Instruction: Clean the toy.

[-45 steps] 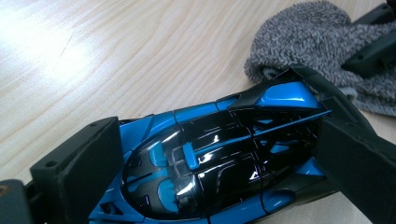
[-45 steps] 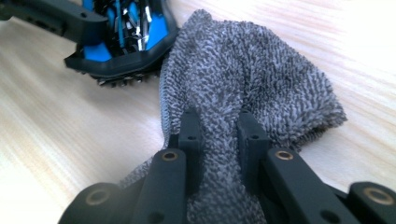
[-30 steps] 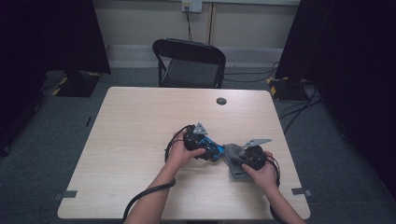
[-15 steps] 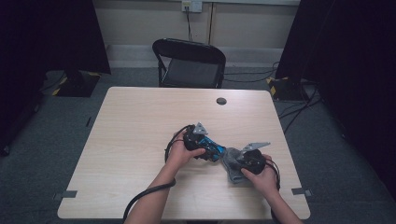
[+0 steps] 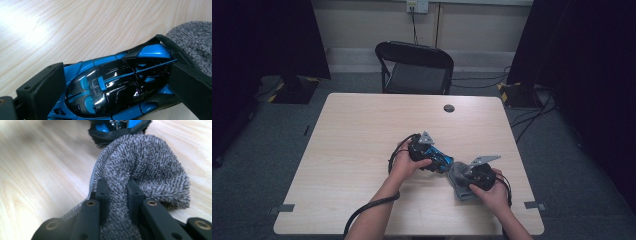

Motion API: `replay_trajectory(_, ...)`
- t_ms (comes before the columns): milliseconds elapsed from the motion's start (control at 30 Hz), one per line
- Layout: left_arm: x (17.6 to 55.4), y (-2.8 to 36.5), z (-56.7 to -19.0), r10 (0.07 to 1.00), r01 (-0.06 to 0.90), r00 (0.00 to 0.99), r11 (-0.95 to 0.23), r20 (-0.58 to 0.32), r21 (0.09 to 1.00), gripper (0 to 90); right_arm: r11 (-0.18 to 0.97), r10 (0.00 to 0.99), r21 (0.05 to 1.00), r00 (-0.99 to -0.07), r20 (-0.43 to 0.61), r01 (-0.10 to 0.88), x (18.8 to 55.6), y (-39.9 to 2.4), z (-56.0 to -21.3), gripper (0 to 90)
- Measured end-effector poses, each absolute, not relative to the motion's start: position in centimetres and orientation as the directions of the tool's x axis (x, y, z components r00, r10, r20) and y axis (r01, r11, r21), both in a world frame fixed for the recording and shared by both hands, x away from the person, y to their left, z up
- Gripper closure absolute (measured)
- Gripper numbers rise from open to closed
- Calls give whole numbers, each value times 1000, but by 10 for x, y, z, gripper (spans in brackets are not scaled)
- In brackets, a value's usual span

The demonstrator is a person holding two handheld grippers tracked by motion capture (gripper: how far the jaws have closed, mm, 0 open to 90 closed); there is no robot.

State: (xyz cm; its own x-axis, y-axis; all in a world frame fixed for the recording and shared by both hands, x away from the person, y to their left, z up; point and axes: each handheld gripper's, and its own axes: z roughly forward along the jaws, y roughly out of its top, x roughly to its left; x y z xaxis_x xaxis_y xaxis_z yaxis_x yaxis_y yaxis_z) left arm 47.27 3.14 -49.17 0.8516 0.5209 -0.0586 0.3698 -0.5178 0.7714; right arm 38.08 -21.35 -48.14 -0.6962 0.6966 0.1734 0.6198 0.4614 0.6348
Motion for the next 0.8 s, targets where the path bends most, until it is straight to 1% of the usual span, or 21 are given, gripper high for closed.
replay_trajectory(800, 472, 32, -492, 523, 369, 850, -510, -60, 777, 11, 503, 637, 632, -747, 190, 589, 367, -191, -480, 756)
